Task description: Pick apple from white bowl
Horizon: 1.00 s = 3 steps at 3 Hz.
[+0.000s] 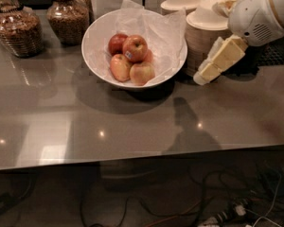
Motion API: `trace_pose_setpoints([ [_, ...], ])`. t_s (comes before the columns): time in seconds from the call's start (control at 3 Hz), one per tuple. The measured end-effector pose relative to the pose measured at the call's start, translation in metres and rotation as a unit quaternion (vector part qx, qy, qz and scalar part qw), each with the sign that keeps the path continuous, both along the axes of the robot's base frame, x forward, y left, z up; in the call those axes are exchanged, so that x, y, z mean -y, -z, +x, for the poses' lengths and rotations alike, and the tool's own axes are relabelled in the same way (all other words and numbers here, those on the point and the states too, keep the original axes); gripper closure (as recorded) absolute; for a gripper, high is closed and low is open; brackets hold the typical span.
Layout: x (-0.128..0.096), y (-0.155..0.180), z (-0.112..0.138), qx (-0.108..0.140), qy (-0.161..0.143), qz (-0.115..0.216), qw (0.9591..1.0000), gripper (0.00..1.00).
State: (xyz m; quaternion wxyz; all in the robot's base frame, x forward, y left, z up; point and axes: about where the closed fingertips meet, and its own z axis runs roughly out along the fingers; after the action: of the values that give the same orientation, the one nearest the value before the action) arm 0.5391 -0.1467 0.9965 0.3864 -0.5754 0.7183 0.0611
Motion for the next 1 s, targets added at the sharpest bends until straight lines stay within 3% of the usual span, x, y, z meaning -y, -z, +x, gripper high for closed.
trace_pose_setpoints([
  [0.33, -0.035, -0.018, 0.037, 0.029, -0.025, 0.046, 0.9982, 0.0],
  [0.67, -0.064, -0.031, 0.063, 0.042, -0.049, 0.073, 0.9952, 0.0],
  [1.0, -0.104, -0.031, 0.086, 0.036, -0.091, 0.089, 0.9912, 0.0],
])
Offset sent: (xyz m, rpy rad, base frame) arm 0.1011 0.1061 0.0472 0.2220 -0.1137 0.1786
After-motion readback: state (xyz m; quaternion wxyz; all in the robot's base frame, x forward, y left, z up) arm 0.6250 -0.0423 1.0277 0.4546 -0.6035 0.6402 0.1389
